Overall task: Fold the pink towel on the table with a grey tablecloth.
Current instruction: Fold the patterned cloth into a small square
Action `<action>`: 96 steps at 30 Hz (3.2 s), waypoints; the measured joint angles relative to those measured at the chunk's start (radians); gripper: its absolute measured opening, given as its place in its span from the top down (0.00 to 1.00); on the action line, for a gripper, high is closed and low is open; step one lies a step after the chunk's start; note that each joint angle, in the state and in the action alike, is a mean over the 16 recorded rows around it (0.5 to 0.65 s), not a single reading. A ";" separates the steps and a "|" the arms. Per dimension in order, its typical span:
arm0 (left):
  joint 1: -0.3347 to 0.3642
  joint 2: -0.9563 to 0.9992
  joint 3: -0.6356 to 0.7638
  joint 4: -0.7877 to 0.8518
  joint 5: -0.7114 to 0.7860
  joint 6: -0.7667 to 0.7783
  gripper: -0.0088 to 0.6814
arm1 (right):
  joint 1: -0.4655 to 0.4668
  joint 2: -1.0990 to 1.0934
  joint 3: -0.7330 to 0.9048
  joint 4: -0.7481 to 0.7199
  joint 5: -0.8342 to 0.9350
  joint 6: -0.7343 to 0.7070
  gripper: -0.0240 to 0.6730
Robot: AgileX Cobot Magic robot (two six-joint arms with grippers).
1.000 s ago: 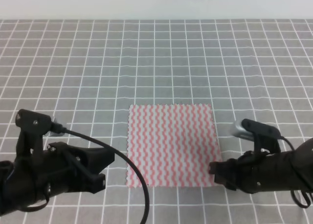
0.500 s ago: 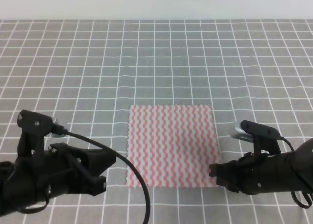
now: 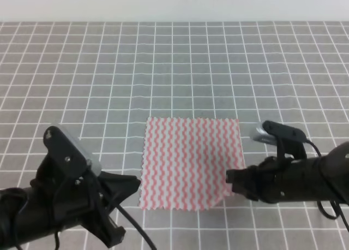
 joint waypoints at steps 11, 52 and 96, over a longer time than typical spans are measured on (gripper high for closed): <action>-0.046 0.092 -0.020 -0.089 0.050 0.237 0.99 | 0.000 0.010 -0.065 -0.027 -0.030 -0.001 0.98; -0.165 0.367 -0.145 -0.110 -0.298 0.525 0.39 | -0.048 0.087 -0.168 -0.047 -0.014 -0.003 0.99; -0.166 0.455 -0.212 -0.110 -0.312 0.523 0.98 | -0.048 0.084 -0.169 -0.059 -0.012 -0.001 0.99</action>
